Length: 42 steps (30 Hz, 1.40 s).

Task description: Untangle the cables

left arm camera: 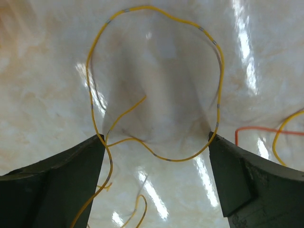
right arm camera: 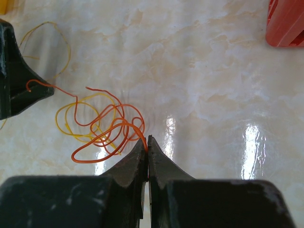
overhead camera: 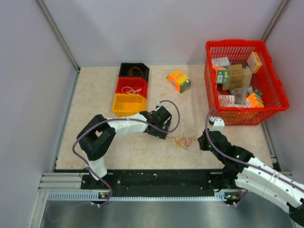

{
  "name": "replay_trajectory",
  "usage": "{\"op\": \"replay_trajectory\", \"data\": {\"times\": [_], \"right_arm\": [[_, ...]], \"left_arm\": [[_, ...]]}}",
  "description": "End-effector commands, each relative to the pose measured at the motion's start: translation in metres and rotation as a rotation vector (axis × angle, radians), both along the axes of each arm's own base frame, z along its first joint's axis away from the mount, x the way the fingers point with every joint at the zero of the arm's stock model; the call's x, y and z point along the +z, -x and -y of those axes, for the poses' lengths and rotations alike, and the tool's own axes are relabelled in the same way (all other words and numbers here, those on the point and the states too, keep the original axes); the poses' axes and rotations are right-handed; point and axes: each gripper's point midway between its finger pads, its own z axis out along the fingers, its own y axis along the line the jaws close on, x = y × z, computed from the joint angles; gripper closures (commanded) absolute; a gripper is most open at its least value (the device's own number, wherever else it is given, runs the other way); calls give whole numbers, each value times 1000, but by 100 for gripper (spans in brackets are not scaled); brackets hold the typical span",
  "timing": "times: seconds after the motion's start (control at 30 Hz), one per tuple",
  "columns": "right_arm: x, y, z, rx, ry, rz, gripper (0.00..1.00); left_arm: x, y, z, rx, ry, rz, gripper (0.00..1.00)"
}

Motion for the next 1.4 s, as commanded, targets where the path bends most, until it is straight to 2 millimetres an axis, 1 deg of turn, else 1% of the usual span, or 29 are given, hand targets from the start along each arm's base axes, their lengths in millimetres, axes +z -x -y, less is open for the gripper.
{"op": "replay_trajectory", "data": {"times": [0.0, 0.07, 0.17, 0.2, 0.23, 0.27, 0.3, 0.4, 0.53, 0.63, 0.73, 0.83, 0.9, 1.0, 1.03, 1.13, 1.2, 1.23, 1.27, 1.3, 1.37], "right_arm": [[3, -5, -1, -6, -9, 24, 98], [2, -5, -1, -6, -8, 23, 98], [3, -5, -1, -5, -9, 25, 98], [2, -5, -1, -4, -8, 22, 98], [3, -5, -1, -4, -9, 23, 98], [2, -5, -1, -4, -9, 23, 98], [2, -5, -1, -4, -8, 22, 98], [3, -5, -1, -1, -8, 24, 98], [3, -5, -2, 0, -7, 23, 98], [2, -6, -2, 0, -5, 20, 98], [1, -5, -3, 3, 1, 16, 98], [2, -6, -3, 2, -1, 17, 98], [2, -6, -3, 4, 0, 19, 98], [2, -6, -3, 4, -1, 20, 98], [2, -6, -3, 3, -4, 20, 98], [1, -5, -3, 8, 0, 18, 98], [2, -6, -3, 8, -2, 21, 98], [1, -5, -4, 10, -2, 20, 98], [2, -5, -3, 9, -1, 20, 98], [3, -6, -4, 10, -5, 23, 98], [3, -6, -4, 11, -2, 24, 98]], "left_arm": [[-7, -16, -6, 49, -92, 35, 13], [-7, -20, -8, 61, -106, 54, 22], [0, -24, -9, 68, -100, 88, 43], [3, -26, -10, 72, -98, 102, 52], [7, -26, -11, 74, -98, 111, 58], [21, -28, -14, 82, -82, 146, 67], [30, -28, -16, 86, -71, 168, 71], [60, -33, -22, 100, -44, 237, 100], [114, -40, -25, 105, 43, 302, 100], [156, -52, -29, 138, 166, 336, 100], [198, -76, -41, 181, 298, 422, 100], [234, -105, -62, 245, 435, 544, 100], [250, -122, -75, 280, 507, 631, 100], [259, -145, -94, 323, 541, 720, 100], [258, -152, -100, 340, 548, 722, 100], [263, -171, -108, 322, 604, 770, 100], [253, -176, -113, 330, 643, 743, 100], [251, -181, -119, 342, 665, 756, 100], [246, -181, -115, 314, 698, 751, 100], [236, -182, -115, 309, 709, 746, 100], [214, -184, -112, 290, 709, 674, 100]]}}
